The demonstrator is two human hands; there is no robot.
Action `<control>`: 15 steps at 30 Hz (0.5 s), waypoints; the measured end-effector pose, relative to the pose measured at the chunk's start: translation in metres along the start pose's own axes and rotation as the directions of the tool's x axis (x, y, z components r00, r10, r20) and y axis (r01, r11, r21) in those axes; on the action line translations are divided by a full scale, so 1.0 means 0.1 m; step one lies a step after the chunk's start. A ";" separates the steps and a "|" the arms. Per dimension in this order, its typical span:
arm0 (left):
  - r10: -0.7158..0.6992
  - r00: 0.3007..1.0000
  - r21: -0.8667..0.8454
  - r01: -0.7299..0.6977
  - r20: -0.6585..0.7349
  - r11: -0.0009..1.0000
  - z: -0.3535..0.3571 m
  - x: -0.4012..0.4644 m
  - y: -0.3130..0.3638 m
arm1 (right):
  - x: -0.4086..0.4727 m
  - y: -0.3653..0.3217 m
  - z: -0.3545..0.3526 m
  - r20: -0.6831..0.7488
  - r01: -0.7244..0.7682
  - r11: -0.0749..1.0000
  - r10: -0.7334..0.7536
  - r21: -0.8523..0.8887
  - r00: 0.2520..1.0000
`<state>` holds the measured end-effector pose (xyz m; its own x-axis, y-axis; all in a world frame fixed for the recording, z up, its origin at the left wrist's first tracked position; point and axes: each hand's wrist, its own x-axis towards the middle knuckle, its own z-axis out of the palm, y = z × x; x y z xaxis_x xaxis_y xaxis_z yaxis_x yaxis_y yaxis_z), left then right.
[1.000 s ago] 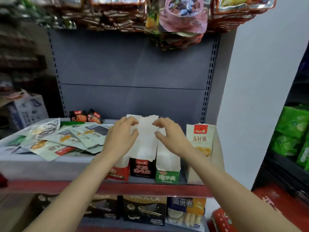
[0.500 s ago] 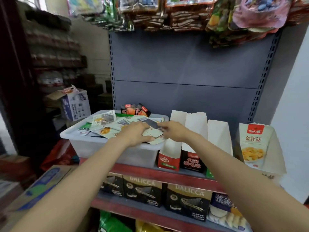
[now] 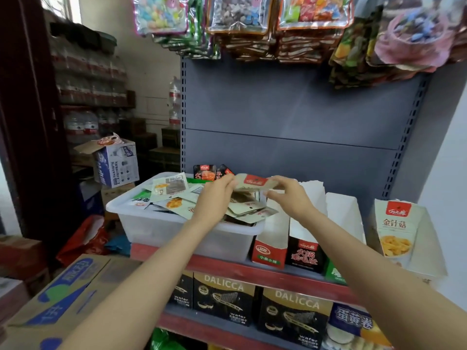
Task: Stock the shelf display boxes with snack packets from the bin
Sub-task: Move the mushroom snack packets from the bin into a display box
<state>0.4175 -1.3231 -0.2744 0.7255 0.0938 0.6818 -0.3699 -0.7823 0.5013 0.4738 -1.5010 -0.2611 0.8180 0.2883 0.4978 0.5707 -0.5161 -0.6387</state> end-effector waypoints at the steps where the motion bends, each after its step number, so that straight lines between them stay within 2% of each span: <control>1: -0.026 0.999 -0.079 0.025 -0.018 0.997 -0.04 0.01 0.03 | 0.01 -0.02 0.00 -0.022 -0.025 0.994 0.027 0.108 0.999; 4: -0.090 0.995 -0.274 0.073 -0.053 0.959 -0.10 0.12 0.04 | 0.02 -0.10 0.04 -0.026 -0.064 0.937 0.078 0.343 0.997; 6: -0.127 0.990 -0.355 0.098 -0.060 0.930 -0.09 0.17 0.02 | 0.02 -0.15 0.09 -0.045 -0.043 0.919 0.066 0.391 0.997; 8: -0.178 0.982 -0.424 0.132 -0.069 0.896 -0.08 0.20 0.05 | 0.03 -0.18 0.11 -0.123 -0.013 0.897 0.075 0.441 0.990; 11: -0.233 0.970 -0.567 0.153 -0.071 0.809 -0.10 0.26 0.17 | 0.08 -0.24 -0.02 -0.199 0.010 0.876 0.098 0.482 0.975; 13: -0.219 0.976 -0.599 0.172 -0.005 0.782 -0.05 0.30 0.29 | 0.07 -0.25 -0.17 -0.208 0.005 0.875 0.110 0.484 0.972; 15: -0.177 0.979 -0.567 0.201 0.098 0.799 0.09 0.29 0.43 | -0.01 -0.19 -0.34 -0.214 -0.008 0.875 0.127 0.485 0.968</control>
<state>0.4278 -1.3596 -0.2377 0.8327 0.1700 0.5269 -0.4786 -0.2572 0.8395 0.4601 -1.5192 -0.2295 0.8491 0.0408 0.5266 0.5282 -0.0626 -0.8468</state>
